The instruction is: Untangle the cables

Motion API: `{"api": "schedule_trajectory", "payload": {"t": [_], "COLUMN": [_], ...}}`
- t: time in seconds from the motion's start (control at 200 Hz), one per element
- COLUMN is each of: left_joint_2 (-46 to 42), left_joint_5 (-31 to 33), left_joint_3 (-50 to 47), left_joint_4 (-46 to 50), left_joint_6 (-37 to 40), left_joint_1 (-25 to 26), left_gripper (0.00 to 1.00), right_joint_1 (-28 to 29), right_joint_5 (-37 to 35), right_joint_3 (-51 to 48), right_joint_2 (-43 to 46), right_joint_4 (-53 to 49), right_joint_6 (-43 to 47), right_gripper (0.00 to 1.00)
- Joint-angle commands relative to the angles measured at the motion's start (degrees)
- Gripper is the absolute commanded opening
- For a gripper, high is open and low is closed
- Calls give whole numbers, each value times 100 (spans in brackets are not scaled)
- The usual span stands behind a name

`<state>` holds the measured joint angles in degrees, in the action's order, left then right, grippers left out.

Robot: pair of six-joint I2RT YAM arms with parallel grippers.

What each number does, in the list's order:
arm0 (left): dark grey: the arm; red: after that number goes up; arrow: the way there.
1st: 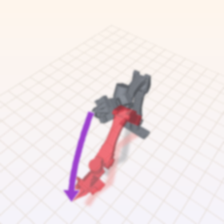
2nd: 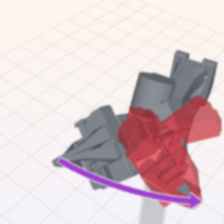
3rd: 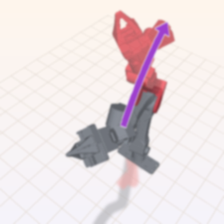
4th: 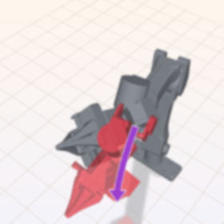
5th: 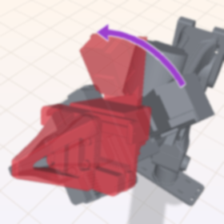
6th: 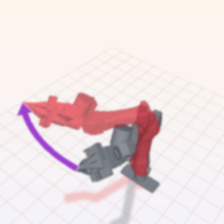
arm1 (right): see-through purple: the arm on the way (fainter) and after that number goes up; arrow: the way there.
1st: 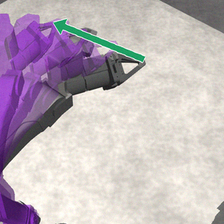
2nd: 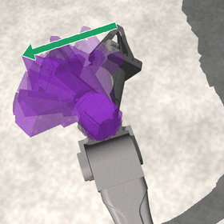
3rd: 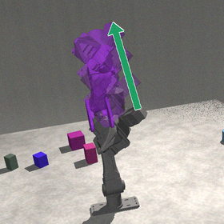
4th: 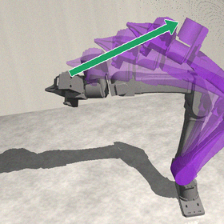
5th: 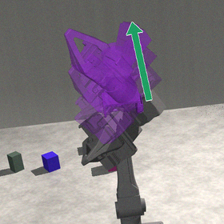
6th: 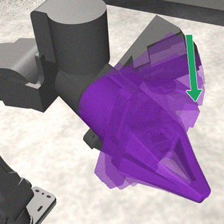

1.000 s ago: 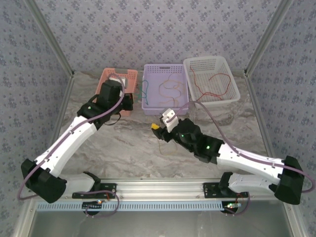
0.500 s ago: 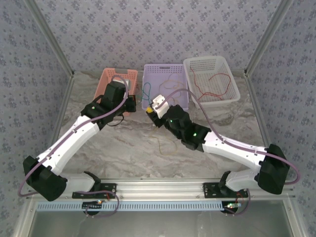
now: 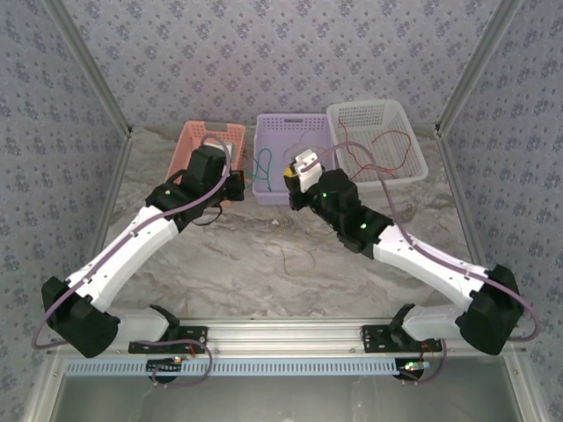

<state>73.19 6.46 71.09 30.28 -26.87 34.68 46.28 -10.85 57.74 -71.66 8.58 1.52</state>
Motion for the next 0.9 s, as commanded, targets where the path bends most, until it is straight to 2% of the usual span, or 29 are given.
{"api": "schedule_trajectory", "payload": {"t": [0.0, 0.085, 0.15, 0.26, 0.35, 0.535, 0.66, 0.809, 0.899], "left_joint_2": [-17, 62, 137, 195, 208, 256, 297, 307, 301], "left_joint_5": [-43, -50, -87, -101, -91, -97, -113, -94, -91], "left_joint_3": [33, 181, 279, 338, 371, 403, 433, 437, 424], "left_joint_4": [46, 166, 253, 272, 302, 303, 293, 297, 295], "left_joint_6": [38, -28, -55, -57, -64, -62, -48, -28, -20], "left_joint_1": [55, 48, 53, 82, 85, 114, 138, 173, 183], "left_gripper": [0, 0, 0, 0, 0, 0, 0, 0, 0], "right_joint_1": [-10, 116, 289, 492, 539, 566, 557, 429, 375], "right_joint_5": [696, 935, 861, 569, 349, 350, 229, 180, 163], "right_joint_3": [162, -171, -455, -740, -752, -457, -303, -138, -30], "right_joint_2": [338, 491, 530, 454, 306, -126, -382, -549, -610], "right_joint_4": [-438, -376, -167, 252, 407, 389, 472, 531, 478], "right_joint_6": [24, 303, 613, 988, 1118, 1201, 1178, 1062, 1019], "right_gripper": [6, 30, 43, 58, 64, 63, 57, 43, 25]}}
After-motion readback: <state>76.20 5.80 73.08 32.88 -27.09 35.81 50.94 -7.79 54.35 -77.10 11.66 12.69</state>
